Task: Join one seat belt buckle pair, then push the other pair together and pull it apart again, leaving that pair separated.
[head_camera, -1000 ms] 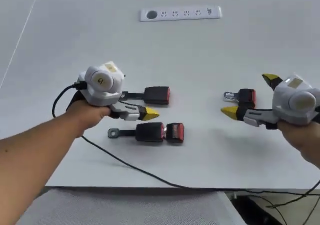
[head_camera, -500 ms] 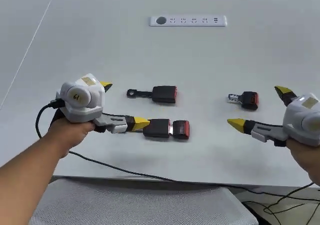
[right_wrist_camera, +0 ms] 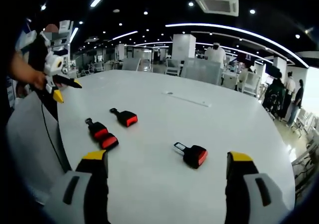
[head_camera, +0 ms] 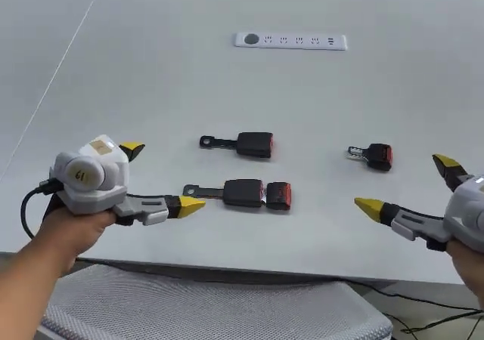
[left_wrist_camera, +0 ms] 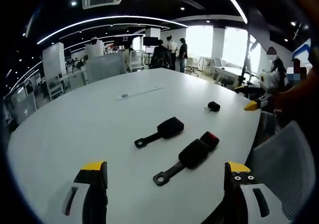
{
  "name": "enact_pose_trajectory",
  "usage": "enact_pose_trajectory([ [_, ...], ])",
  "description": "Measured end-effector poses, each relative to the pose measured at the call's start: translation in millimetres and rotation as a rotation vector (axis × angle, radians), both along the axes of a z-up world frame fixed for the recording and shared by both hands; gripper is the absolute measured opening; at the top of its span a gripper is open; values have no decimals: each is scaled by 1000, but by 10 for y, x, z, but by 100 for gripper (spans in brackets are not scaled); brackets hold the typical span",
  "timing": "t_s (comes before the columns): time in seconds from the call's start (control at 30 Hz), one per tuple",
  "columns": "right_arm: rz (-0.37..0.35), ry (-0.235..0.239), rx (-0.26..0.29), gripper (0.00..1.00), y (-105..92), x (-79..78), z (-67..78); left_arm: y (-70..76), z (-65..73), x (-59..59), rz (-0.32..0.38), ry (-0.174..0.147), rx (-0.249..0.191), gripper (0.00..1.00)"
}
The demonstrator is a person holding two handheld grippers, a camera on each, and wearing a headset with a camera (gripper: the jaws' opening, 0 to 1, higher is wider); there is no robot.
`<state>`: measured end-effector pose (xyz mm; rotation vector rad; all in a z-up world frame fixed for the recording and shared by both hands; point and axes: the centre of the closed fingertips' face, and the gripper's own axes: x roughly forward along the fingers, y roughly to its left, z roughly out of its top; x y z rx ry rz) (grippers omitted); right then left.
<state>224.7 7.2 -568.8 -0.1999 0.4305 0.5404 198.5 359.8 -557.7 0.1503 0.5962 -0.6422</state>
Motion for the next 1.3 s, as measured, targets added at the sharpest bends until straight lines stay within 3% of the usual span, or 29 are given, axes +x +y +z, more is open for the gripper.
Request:
enact_pose_trajectory([
  [0.23, 0, 12, -4, 100, 1, -145, -26, 63, -3, -159, 17, 9, -17, 100],
  [0.53, 0, 8, -14, 100, 0, -143, 0, 73, 62, -218, 14, 3, -38, 100],
  [1.0, -4, 14, -17, 100, 4, -143, 9, 80, 219, -119, 12, -38, -52, 100],
  [1.3, -10, 18, -19, 100, 0, -135, 7, 91, 196, -114, 9, -35, -52, 100],
])
